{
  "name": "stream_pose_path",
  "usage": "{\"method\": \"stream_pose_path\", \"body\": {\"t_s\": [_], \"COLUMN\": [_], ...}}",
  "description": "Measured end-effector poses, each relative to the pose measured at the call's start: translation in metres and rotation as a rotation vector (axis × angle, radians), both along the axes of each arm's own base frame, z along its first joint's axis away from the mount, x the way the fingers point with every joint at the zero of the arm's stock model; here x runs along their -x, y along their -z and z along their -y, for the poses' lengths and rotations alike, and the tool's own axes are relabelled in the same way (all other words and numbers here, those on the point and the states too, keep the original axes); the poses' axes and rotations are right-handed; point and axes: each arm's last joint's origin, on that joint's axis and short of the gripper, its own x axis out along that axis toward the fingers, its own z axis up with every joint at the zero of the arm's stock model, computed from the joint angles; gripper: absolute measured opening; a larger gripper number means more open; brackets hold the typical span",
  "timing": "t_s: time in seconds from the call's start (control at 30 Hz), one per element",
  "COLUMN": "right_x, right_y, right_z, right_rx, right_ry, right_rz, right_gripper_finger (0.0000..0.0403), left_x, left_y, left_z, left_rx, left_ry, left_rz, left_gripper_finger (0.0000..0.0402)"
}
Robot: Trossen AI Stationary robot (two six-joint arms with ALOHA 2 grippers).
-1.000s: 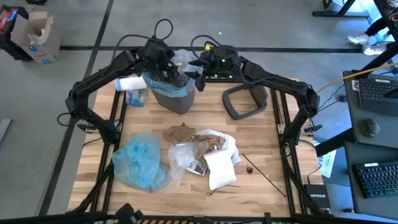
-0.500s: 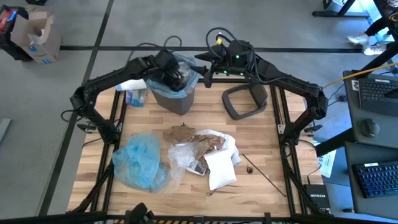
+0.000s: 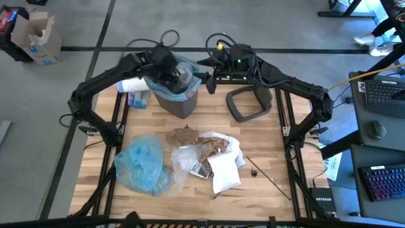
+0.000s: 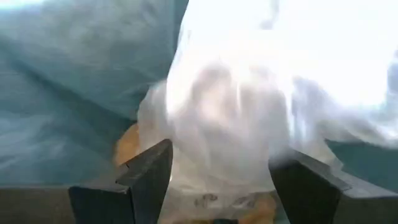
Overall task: Pick and place trash into bin
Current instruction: Put the cellophane into the trash bin
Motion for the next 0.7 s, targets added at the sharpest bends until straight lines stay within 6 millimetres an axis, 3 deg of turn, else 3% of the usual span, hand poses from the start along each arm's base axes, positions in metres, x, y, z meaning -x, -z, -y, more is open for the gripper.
{"method": "stream_pose_path", "body": {"t_s": [0.23, 0.5, 0.57, 0.7], "right_x": [-0.001, -0.002, -0.002, -0.002], "right_y": [0.001, 0.001, 0.001, 0.001], "right_z": [-0.002, -0.005, -0.005, -0.005], "right_rx": [-0.002, 0.001, 0.001, -0.001], "right_ry": [-0.005, -0.014, -0.014, -0.014], "right_rz": [-0.007, -0.006, -0.007, -0.008], "right_gripper_finger": [0.0241, 0.0241, 0.0241, 0.0241], "left_x": [0.030, 0.030, 0.020, 0.000], "left_y": [-0.038, -0.069, -0.069, -0.041], "left_z": [0.021, 0.022, 0.019, 0.005], "left_rx": [-0.057, -0.226, -0.265, -0.219], "left_ry": [0.024, 0.016, 0.030, 0.036], "left_rz": [0.048, 0.298, 0.347, 0.272], "left_gripper_finger": [0.0253, 0.0253, 0.0253, 0.0253]}}
